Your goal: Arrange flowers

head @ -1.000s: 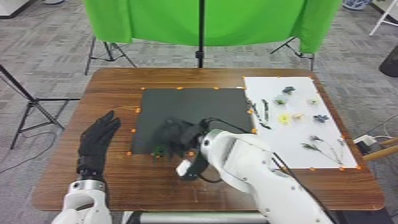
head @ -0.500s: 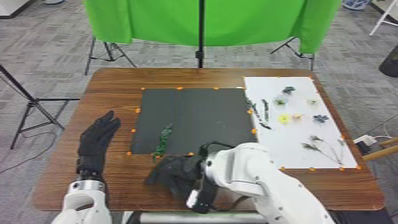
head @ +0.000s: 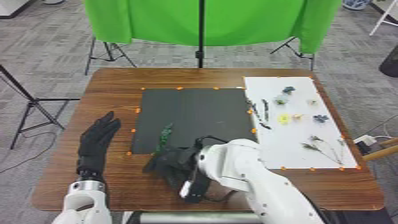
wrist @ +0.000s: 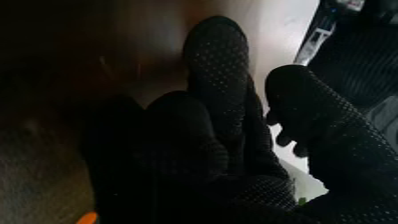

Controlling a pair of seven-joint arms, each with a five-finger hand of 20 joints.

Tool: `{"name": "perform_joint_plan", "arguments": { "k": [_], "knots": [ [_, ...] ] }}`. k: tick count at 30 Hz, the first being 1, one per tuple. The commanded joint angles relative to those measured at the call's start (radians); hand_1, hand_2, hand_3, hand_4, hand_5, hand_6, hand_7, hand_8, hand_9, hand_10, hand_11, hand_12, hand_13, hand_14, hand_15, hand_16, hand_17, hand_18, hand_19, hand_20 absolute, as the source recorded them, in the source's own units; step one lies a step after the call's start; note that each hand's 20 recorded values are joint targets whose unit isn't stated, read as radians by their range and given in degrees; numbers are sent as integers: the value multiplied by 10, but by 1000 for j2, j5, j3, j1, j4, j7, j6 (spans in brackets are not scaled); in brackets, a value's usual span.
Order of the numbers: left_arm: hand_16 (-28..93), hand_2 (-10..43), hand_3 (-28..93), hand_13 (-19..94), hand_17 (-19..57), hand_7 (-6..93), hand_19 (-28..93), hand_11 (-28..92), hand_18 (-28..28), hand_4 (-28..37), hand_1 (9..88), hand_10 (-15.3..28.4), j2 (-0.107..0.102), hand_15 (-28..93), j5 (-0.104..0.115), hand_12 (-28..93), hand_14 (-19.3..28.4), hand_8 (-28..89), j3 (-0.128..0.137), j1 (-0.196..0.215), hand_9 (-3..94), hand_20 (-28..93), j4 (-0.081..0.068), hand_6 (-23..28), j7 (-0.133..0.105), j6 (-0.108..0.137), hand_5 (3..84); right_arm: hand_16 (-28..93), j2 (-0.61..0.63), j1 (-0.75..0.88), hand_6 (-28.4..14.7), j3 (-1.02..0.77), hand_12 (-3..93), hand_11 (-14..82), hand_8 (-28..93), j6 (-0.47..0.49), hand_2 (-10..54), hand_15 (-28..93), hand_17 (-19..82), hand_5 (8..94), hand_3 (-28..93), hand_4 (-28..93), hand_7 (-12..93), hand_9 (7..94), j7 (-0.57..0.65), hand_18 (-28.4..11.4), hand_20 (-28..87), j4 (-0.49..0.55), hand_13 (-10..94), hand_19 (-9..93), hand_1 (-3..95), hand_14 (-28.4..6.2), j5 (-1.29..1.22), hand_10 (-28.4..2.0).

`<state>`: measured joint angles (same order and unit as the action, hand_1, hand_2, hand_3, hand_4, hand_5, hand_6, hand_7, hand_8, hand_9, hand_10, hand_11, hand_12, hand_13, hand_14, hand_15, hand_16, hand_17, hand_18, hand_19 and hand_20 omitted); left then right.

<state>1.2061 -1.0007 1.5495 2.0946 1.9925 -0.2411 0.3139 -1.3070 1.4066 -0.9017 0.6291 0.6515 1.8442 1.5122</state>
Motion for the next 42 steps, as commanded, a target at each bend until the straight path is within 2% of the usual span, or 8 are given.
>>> {"name": "perform_joint_plan", "arguments": {
  "k": [1,18,21,27,32,34,37,42],
  "knots": [
    [-12,17,674,356,108,67,27,124,93,-283,194,122,15,105,4,110,131,-69,-10,29,454,197,-3,51,9,1,444,258,15,-12,-10,-21,249,470,-101,-17,127,659,733,434,788,194,114,889,18,-114,579,-55,937,932,227,-51,17,-158],
    [-11,17,672,359,107,67,27,125,93,-283,195,124,16,106,2,111,132,-68,-13,22,456,197,-4,51,8,-4,444,254,0,-43,-6,-47,248,471,-104,-34,123,665,734,453,797,192,121,894,16,-117,584,-94,937,932,222,-54,-25,-157],
    [-11,16,674,360,107,67,27,126,93,-283,194,124,16,106,3,111,133,-68,-13,21,456,197,-4,51,7,-3,444,253,19,-23,-4,-63,247,472,-103,-153,119,669,735,467,799,191,127,897,28,-117,586,-38,937,932,223,-55,-222,-155],
    [-12,15,677,360,107,70,27,128,94,-283,192,122,17,106,6,112,133,-67,-13,20,457,196,-6,45,-13,-9,439,243,86,-46,-6,-170,247,481,-105,-229,103,683,738,489,788,179,132,899,-94,-118,605,134,937,932,227,-53,-347,-152],
    [-12,10,683,363,110,82,28,128,94,-283,191,122,13,107,7,112,133,-67,-10,17,457,197,-5,34,-27,-1,432,281,257,-34,-12,-366,252,450,-92,-259,84,633,697,519,732,98,125,865,-260,-122,585,269,925,932,252,-54,-102,-161],
    [-12,6,685,364,111,84,29,129,95,-282,197,121,12,108,7,113,133,-67,-5,21,458,198,-5,33,-39,-9,432,293,340,27,-18,-470,255,346,-82,-286,23,628,621,572,660,-15,132,809,-301,-142,559,315,844,932,282,-86,63,-172],
    [-10,-16,689,367,116,88,32,130,103,-274,212,120,12,111,14,114,133,-68,14,34,458,203,-5,29,-69,-50,434,284,437,180,-29,-650,258,263,-72,-304,-51,607,539,595,591,-115,136,746,-314,-165,492,367,765,929,270,-116,295,-186],
    [-5,-45,696,371,110,94,29,128,116,-261,210,115,16,115,19,116,134,-68,43,59,460,205,10,23,-76,-35,438,276,478,430,-59,-863,242,170,-61,-323,-95,572,456,607,373,-231,127,657,-280,-194,470,361,677,880,310,-150,639,-203]
  ]
}}
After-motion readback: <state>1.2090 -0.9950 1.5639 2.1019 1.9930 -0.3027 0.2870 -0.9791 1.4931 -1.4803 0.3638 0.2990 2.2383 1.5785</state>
